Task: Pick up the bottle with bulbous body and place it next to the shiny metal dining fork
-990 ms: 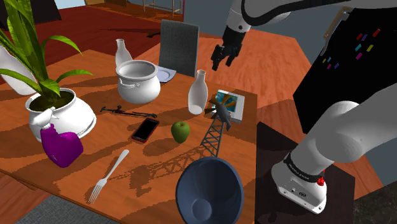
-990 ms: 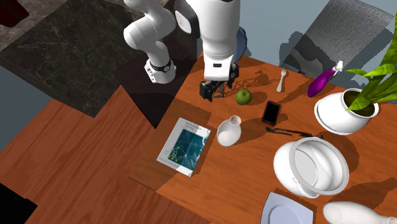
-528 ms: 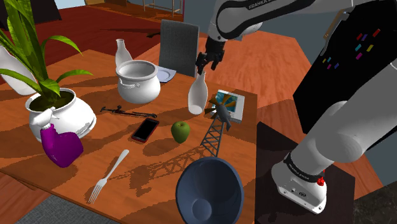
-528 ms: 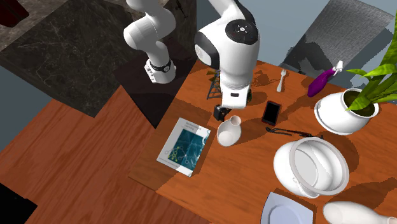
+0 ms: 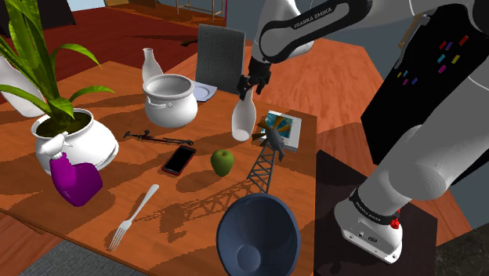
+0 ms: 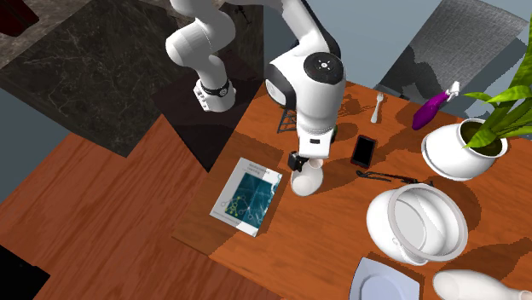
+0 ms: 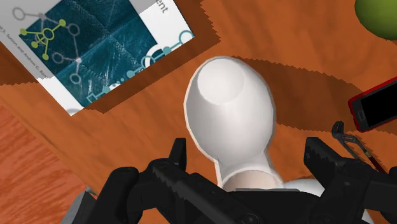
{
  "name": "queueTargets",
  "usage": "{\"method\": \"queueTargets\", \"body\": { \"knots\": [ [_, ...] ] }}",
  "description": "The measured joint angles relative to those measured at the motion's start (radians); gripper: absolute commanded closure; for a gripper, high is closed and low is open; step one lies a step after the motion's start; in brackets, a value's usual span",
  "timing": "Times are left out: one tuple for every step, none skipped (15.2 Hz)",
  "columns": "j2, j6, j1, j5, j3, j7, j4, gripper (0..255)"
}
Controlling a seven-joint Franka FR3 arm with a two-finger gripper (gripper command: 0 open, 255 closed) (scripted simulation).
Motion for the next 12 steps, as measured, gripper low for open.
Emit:
{"method": "queueTargets", "body": {
  "knots": [
    [0.003, 0.005, 0.0, 0.0, 0.0, 0.0, -0.002, 0],
    [0.005, 0.008, 0.0, 0.0, 0.0, 0.0, -0.003, 0],
    [0.006, 0.01, 0.0, 0.0, 0.0, 0.0, -0.004, 0],
    [0.006, 0.01, 0.0, 0.0, 0.0, 0.0, -0.004, 0],
    [0.007, 0.011, 0.0, 0.0, 0.0, 0.001, -0.004, 0],
    [0.007, 0.011, 0.0, 0.0, 0.0, 0.001, -0.004, 0],
    [0.007, 0.011, 0.0, 0.0, 0.0, 0.001, -0.004, 255],
    [0.007, 0.011, 0.0, 0.0, 0.0, 0.001, -0.004, 255],
    [0.006, 0.011, 0.0, 0.0, 0.0, 0.001, -0.004, 255],
    [0.006, 0.011, 0.0, 0.0, 0.0, 0.001, -0.004, 255],
    [0.006, 0.011, 0.0, 0.0, 0.0, 0.001, -0.004, 255],
    [0.006, 0.011, 0.0, 0.0, 0.0, 0.001, -0.004, 255]
  ]
}}
